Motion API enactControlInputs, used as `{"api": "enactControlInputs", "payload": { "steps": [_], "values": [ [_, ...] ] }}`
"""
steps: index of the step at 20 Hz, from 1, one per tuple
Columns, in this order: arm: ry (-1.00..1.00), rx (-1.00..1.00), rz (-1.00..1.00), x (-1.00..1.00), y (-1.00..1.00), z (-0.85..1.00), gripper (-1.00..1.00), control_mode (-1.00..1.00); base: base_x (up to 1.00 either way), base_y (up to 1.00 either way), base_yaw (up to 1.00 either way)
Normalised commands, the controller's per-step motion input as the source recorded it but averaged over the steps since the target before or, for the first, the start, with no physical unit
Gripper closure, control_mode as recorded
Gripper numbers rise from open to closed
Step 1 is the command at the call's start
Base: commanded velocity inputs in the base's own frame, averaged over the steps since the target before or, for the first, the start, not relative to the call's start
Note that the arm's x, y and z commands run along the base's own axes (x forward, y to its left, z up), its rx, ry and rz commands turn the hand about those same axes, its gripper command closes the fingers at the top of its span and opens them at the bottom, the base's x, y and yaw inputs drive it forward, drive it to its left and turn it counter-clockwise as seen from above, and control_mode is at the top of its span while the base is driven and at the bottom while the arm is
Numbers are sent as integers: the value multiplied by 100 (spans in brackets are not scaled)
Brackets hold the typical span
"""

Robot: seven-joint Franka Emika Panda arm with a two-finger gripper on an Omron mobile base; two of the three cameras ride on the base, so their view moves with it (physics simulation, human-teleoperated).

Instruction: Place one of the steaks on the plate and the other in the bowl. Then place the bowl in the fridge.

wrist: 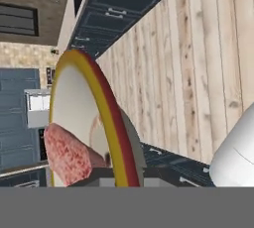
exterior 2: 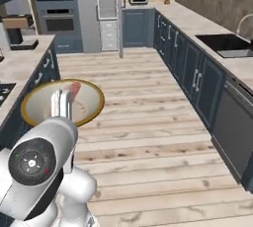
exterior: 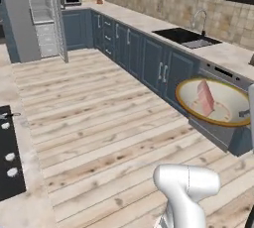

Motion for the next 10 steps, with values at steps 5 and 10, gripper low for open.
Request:
{"api": "enactControlInputs", "payload": {
  "steps": [5,10],
  "values": [
    [0,0,0,0,0,0,100,100,100,77,-20],
    [0,0,0,0,0,0,100,100,100,15,16]
  ]
}}
